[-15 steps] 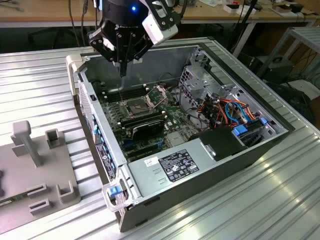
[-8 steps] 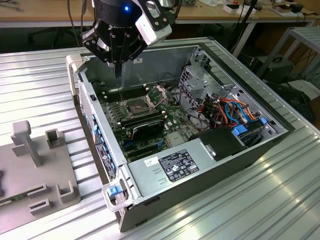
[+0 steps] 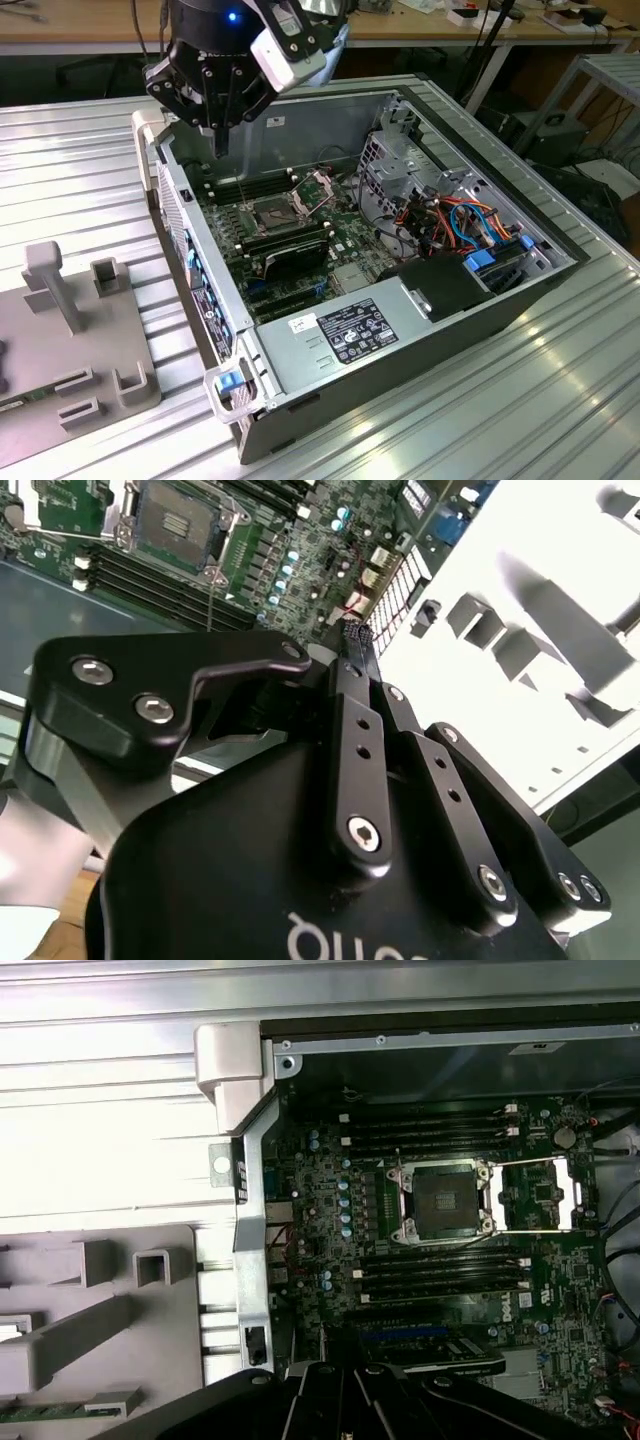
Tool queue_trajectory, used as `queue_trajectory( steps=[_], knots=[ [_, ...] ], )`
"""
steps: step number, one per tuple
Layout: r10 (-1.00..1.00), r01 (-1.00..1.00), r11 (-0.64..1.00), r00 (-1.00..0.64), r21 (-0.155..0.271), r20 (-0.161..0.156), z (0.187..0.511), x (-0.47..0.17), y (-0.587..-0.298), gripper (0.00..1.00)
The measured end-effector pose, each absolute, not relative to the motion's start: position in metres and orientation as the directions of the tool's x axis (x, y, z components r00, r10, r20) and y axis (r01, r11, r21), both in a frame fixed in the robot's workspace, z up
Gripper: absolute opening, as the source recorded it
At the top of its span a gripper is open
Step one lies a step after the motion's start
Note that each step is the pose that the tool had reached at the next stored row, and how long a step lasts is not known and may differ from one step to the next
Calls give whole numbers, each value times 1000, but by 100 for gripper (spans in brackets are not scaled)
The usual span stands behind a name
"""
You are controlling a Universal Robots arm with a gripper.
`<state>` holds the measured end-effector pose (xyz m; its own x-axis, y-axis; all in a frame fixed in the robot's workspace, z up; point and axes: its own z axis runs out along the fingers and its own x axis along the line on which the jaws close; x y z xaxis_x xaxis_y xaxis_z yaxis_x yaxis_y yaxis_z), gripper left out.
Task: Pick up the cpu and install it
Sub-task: 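Reach for the cpu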
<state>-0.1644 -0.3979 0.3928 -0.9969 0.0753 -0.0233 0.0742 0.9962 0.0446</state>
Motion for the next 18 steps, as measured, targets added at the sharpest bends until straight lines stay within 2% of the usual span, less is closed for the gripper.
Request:
queue_trajectory(
  steps=[18],
  knots=[
    [75, 74, 996, -997, 45, -23, 392, -204, -397, 11]
  ],
)
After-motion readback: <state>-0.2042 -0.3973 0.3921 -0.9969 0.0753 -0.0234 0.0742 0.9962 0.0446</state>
